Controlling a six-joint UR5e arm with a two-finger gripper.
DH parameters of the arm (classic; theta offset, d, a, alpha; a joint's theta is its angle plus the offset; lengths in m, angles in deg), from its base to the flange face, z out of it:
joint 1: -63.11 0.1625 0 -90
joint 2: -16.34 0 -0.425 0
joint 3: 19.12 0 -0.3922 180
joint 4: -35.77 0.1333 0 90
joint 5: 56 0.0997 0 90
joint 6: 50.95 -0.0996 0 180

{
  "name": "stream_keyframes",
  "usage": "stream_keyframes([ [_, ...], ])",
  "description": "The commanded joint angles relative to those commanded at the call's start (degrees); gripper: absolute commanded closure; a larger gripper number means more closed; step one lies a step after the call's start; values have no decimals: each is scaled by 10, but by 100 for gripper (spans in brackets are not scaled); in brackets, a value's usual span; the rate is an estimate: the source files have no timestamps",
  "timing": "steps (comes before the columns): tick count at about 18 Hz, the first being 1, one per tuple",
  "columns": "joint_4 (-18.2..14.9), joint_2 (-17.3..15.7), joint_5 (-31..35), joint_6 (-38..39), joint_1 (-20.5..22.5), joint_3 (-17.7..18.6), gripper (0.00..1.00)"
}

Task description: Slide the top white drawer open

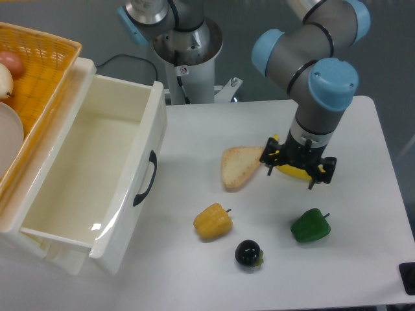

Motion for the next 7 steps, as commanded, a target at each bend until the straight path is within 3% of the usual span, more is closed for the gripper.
stream_keyframes([
  [3,1,39,5,-107,5,-12,0],
  [7,6,58,60,-121,13,-22,0],
])
